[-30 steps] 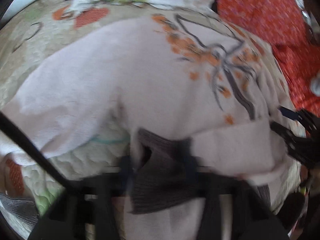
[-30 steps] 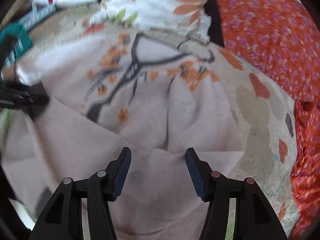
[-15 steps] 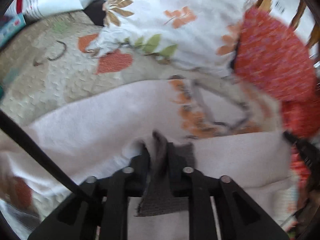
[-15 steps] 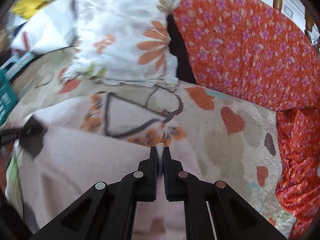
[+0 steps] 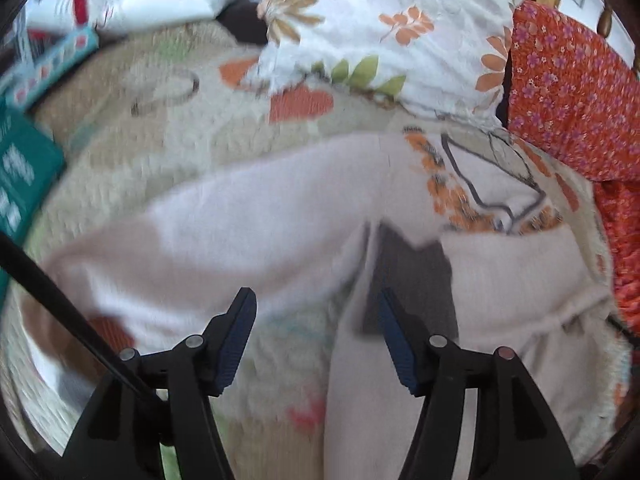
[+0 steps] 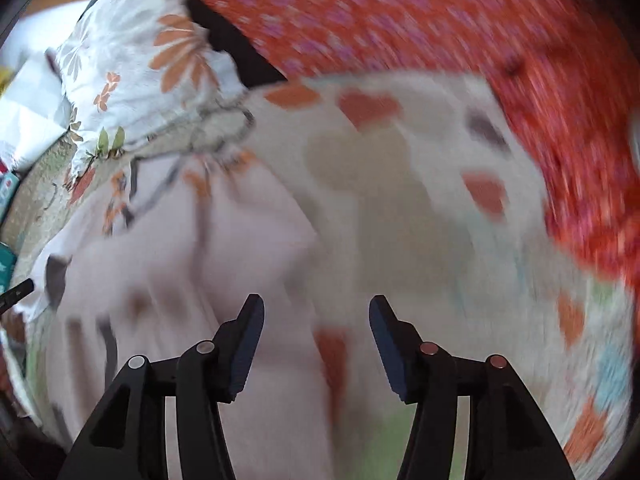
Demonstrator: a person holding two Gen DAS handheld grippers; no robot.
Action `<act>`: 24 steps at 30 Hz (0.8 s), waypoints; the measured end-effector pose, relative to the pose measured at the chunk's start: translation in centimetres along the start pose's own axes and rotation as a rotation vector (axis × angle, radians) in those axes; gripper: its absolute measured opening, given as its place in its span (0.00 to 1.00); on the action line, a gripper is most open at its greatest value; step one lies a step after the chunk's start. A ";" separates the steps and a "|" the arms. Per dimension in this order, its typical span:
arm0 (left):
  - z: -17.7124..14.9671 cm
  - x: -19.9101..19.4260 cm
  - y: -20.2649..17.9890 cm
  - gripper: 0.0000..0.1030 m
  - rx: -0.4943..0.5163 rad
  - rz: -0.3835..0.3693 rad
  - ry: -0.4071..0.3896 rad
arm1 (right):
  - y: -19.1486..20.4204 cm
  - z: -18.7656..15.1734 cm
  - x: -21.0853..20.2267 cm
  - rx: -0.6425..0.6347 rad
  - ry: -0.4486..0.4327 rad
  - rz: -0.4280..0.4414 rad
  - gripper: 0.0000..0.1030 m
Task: Fold small clothes
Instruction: 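Fold the sweater side over the body with the right gripper while the left gripper grips the hem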
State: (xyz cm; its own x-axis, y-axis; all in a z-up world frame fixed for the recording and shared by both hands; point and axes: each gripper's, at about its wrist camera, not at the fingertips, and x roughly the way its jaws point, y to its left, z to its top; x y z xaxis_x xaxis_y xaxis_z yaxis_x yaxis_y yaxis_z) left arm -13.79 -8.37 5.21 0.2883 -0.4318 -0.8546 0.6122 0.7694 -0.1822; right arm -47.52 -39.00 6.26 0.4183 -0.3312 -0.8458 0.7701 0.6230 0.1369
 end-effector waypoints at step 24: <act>-15.2 -1.8 -4.9 0.66 0.161 -0.016 0.069 | -0.6 -12.9 -2.3 0.197 -0.032 0.588 0.60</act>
State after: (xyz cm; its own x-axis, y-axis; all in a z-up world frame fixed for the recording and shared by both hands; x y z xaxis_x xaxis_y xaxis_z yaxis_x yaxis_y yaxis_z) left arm -28.46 -4.20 0.28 0.2300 -0.4061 -0.8844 0.7279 0.6749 -0.1207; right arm -55.17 -29.45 1.46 0.8115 0.0050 -0.5843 0.4795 0.5658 0.6708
